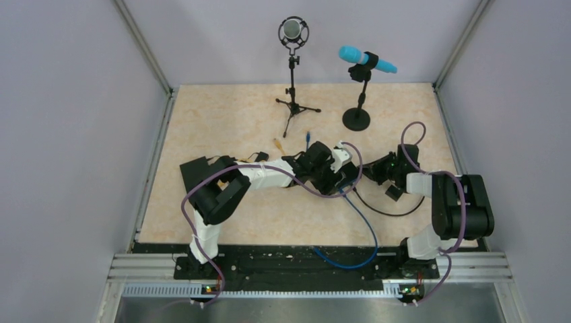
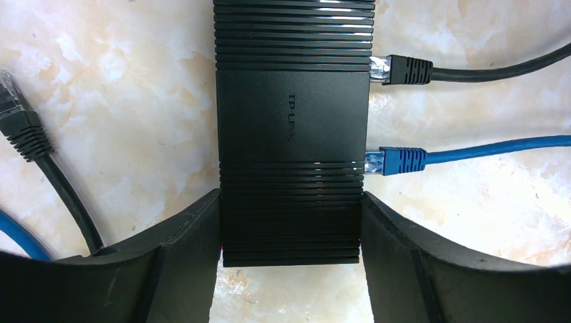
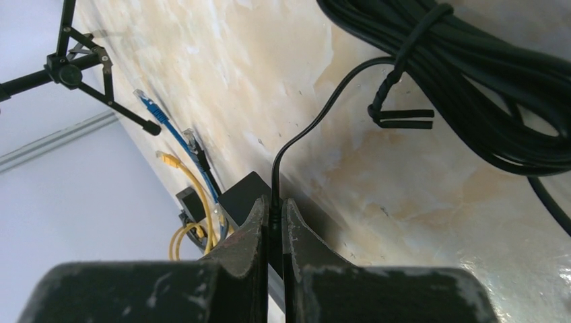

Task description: Pull the plug from the switch port

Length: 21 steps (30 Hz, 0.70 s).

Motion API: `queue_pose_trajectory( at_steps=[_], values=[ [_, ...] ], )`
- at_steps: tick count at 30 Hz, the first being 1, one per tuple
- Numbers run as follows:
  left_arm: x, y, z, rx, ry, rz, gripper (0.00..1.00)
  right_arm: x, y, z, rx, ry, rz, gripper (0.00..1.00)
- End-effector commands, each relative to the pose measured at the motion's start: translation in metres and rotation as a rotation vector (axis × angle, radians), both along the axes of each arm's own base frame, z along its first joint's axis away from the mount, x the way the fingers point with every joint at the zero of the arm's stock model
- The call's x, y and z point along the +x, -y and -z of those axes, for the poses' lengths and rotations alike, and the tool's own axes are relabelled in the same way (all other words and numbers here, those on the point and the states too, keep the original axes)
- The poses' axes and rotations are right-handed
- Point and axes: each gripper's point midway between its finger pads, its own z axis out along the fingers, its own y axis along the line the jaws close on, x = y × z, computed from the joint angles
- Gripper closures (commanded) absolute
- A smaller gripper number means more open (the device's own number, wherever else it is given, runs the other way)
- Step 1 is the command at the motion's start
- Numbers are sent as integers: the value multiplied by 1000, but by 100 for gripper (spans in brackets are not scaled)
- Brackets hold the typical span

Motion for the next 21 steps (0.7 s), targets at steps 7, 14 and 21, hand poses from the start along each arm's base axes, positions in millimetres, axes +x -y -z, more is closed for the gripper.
queue_pose_trajectory(
  at_steps=[7,14,21],
  values=[
    [-39,-43,48,179,-180,-12,56,27,9,-38,23,216,49,100],
    [-39,-44,48,181,-180,-13,56,23,23,-20,-68,77,57,100],
    [-39,-43,49,184,-182,-13,56,24,35,-38,-132,132,70,100]
  ],
)
